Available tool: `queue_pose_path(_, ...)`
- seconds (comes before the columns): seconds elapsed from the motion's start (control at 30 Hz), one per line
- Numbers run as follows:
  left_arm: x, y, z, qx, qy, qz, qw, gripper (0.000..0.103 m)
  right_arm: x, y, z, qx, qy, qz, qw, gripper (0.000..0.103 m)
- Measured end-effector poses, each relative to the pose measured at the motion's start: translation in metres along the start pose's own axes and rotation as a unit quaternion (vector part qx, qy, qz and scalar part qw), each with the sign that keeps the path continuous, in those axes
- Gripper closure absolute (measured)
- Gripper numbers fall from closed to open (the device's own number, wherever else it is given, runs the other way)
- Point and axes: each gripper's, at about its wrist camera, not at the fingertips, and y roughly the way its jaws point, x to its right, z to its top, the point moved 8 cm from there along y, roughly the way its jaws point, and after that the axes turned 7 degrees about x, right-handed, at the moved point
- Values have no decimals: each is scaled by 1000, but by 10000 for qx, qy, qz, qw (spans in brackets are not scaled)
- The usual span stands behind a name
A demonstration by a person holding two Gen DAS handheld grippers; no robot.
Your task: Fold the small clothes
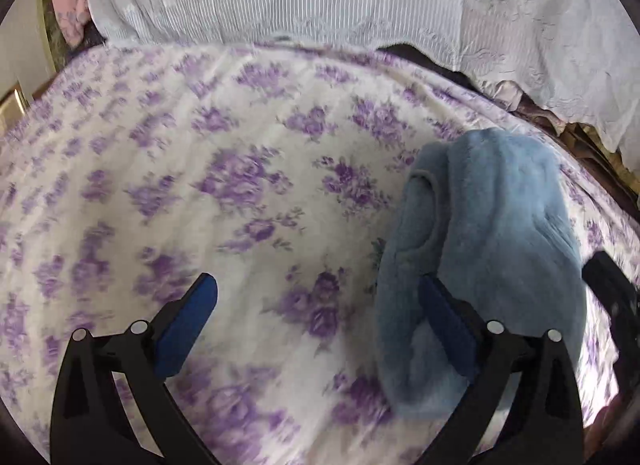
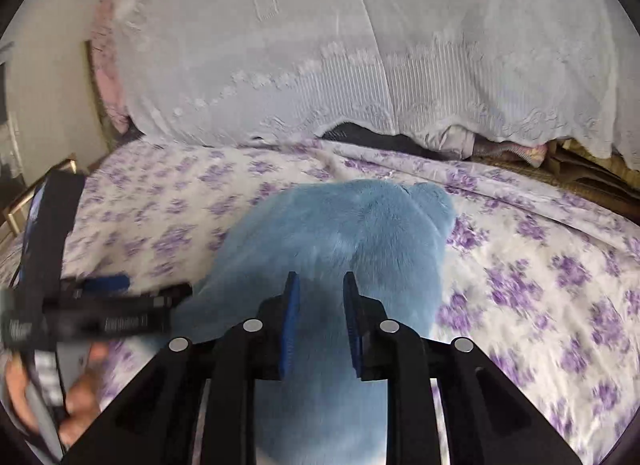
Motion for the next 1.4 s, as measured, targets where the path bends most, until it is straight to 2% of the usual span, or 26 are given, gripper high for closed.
queue_pose_path(0.07, 0, 6, -13, -135, 208, 195, 9995, 4, 3, 11, -29, -447, 144, 24, 9989, 72)
queue_pose_path(0.13, 2, 30, -34, -492, 286, 335, 9978, 4, 3, 13, -39, -204, 1, 14, 9998, 71)
queue_pose_path(0.27, 2, 23, -34, -279, 405, 522, 9974, 4, 1, 8, -40, -115, -21, -102, 9999, 70)
queue_pose_path(0.43, 1, 16, -37, -199, 298, 431, 9984, 5, 7, 6, -40, -22, 135, 42, 9999, 69)
queue_pose_path(0.7, 2, 14, -35, -118, 375, 510, 9979, 5, 6, 4, -45, 102, 180, 127, 9997, 68)
queue_pose_path(0.87, 2, 14, -35, -103, 384, 516, 9979, 5, 4, 2, -45, 154, 196, 255, 9994, 57)
queue_pose_path(0.93, 2, 7, -33, -15, 358, 468, 9983, 5, 2, -2, -44, 201, 180, 345, 9990, 43)
queue_pose_path(1.03, 5, -14, -26, 245, 290, 216, 9990, 5, 8, -13, -44, 356, 260, 153, 9989, 33)
queue_pose_path(1.27, 9, -44, -16, 617, 179, -21, 9979, 5, 41, -37, -37, 807, 1050, 4, 9912, 33)
queue_pose_path(1.33, 11, -46, -15, 649, 168, -98, 9977, 5, 45, -29, -41, 612, 1160, 40, 9913, 33)
queue_pose_path(1.37, 13, -41, -17, 576, 226, -86, 9980, 5, 44, -18, -49, 309, 1169, 70, 9926, 33)
queue_pose_path(1.4, 15, -30, -23, 394, 335, -29, 9987, 5, 43, -10, -55, 77, 1175, 96, 9930, 28)
